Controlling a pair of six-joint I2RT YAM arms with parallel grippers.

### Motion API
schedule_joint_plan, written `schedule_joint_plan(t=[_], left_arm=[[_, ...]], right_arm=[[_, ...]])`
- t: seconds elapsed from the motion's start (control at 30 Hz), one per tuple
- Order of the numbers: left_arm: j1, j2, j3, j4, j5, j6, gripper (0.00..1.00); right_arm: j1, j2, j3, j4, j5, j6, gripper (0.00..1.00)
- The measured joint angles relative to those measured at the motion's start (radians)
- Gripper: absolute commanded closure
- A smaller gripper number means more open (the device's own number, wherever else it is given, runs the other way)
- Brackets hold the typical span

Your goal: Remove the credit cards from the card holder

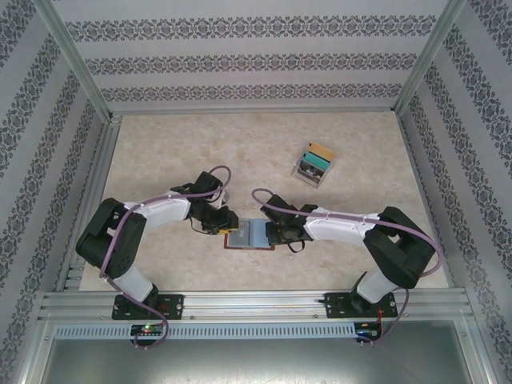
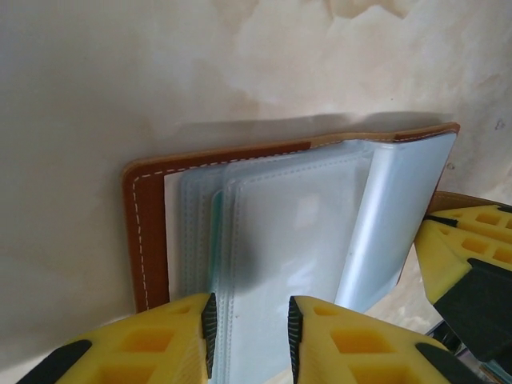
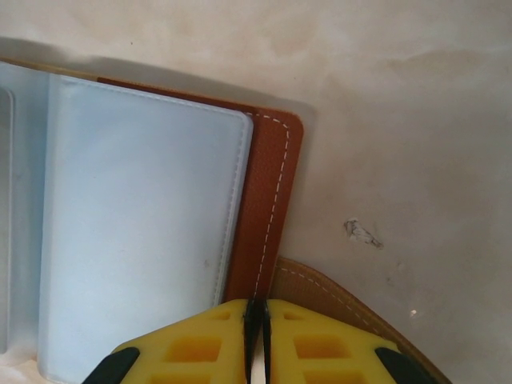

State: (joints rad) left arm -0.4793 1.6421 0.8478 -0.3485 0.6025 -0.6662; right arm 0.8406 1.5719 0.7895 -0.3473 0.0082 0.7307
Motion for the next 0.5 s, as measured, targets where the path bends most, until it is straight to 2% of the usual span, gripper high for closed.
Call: schedule_joint_plan(t=[0.23,0.5], left_arm=[[-0.006,0.016,0.000,0.021,0.023,0.000,0.67],[-0.008,0.017,0.002,0.032,0.043,0.000,0.58]], right_arm=[[0.000,0.002,0.000,0.001,-0.002,0.000,0.84],[0.000,0.006,0.000,0.003,-0.002,0.001,0.83]])
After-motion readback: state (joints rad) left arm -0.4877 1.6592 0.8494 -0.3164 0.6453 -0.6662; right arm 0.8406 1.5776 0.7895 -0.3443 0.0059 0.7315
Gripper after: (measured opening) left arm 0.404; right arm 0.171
